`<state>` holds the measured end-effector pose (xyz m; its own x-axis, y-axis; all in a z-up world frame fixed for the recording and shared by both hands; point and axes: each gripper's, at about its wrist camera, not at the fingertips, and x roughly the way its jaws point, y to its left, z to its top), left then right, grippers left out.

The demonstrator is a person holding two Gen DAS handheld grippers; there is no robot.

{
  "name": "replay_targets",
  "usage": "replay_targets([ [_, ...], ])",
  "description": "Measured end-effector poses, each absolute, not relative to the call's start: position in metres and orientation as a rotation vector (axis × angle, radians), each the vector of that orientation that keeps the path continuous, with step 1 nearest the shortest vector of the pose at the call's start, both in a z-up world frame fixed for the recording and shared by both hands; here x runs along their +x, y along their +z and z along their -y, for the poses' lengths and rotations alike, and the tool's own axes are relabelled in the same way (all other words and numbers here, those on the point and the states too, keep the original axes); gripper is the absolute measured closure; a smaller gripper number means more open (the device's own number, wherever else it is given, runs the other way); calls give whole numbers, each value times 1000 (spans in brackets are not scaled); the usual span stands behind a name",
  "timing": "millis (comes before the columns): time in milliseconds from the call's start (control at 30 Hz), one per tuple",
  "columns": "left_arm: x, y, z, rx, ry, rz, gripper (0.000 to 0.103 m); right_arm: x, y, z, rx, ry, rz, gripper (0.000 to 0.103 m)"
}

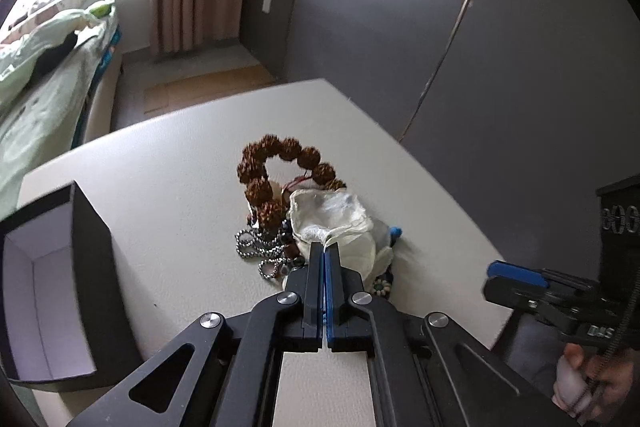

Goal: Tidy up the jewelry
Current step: 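Move both tools toward the jewelry pile beside the black box, then grasp the white cloth pouch with left tool, drop it in box while right grasps blue beads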

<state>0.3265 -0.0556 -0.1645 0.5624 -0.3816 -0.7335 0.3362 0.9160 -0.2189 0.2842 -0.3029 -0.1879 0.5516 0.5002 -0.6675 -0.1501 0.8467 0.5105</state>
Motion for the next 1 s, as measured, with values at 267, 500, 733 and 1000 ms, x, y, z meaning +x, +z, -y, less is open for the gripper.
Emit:
replay_targets([
  [267, 319, -124, 26, -66, -482, -806, 103, 286, -175, 279, 377, 403, -905, 52],
  [500, 309, -95, -14, -62, -487, -746, 103, 290, -179, 248, 367, 435, -940, 52],
  [733, 306, -84, -56, -118, -460, -695, 103, 303, -185, 220, 406, 451, -981, 52],
  [1000, 305, -89, -101, -177, -415, -667, 103, 320, -205, 210, 512, 339, -1025, 52],
])
